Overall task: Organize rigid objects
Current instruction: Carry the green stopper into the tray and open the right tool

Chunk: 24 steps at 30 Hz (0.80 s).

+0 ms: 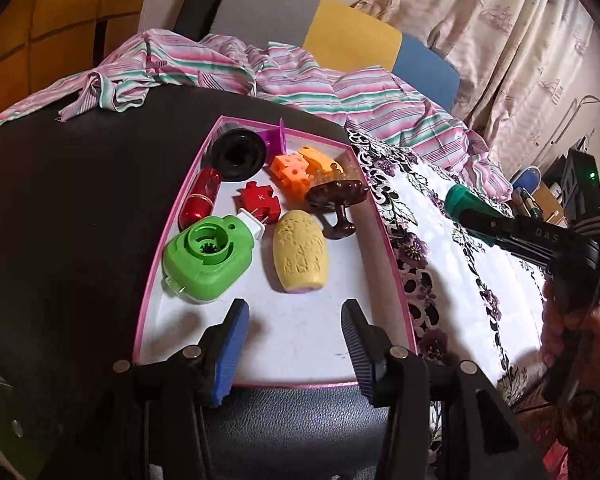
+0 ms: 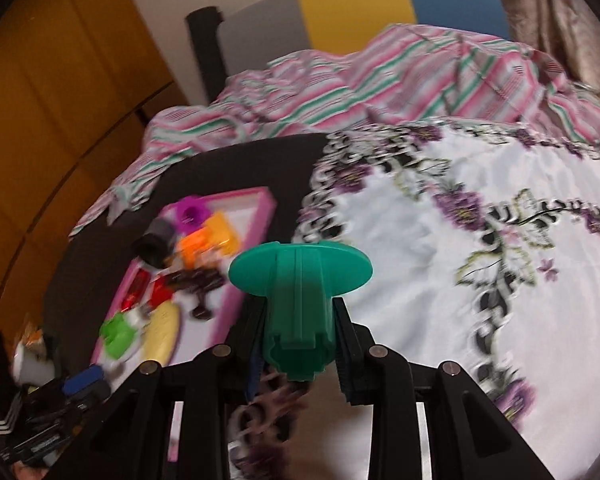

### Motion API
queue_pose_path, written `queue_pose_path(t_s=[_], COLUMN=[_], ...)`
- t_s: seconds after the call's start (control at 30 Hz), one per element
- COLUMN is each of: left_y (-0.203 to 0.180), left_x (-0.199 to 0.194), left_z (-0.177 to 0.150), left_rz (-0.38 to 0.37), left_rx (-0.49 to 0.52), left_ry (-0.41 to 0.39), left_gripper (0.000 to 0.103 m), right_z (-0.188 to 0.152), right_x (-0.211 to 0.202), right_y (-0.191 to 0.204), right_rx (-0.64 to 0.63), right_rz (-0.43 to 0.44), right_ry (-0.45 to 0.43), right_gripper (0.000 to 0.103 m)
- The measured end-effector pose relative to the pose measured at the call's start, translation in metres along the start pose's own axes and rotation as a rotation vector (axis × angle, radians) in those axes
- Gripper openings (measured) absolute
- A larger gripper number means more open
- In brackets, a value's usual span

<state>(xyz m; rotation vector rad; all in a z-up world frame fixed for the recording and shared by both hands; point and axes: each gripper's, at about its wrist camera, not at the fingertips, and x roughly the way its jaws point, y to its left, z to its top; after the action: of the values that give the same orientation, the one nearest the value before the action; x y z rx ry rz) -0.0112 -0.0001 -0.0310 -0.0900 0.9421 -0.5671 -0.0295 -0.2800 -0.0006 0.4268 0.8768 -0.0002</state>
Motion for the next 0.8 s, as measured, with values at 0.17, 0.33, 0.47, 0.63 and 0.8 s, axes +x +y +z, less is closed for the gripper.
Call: queue_pose_path(t_s=[0.17,0.33,0.47,0.63,0.8], left_y=[0.004,0.007,0.013,0.025,0.031], left_x=[-0.01,-0.023,-0.039,-0.054,-0.063], left_z=[-0.004,-0.007,-0.009,-0.009,-0.01], left_rz=[0.001,0.089,0.179,0.239,0.285], left_rx=[0.0,0.02,0.045,0.028,0.031], left_ry=[0.004,-0.004,-0.054,-0.076,-0.098], left_gripper=[0.048,0.048,0.048,0.049,0.049], right_z=[-0.019,-0.037,-0.05,-0.064,-0.073], right_x=[0.003,0.013,0.023,0.037,0.055], right_y=[0.04,0.083,0.107,0.128,0.143], right_rx=[-0.056,-0.142,-0.178,-0.216,-0.23], right_rz=[0.059,0.074,0.082,0.087,0.081], right_ry=[0.036,0.083,0.14,0.197,0.235], right_gripper=[0.03,0.03,0.03,0.03,0.03])
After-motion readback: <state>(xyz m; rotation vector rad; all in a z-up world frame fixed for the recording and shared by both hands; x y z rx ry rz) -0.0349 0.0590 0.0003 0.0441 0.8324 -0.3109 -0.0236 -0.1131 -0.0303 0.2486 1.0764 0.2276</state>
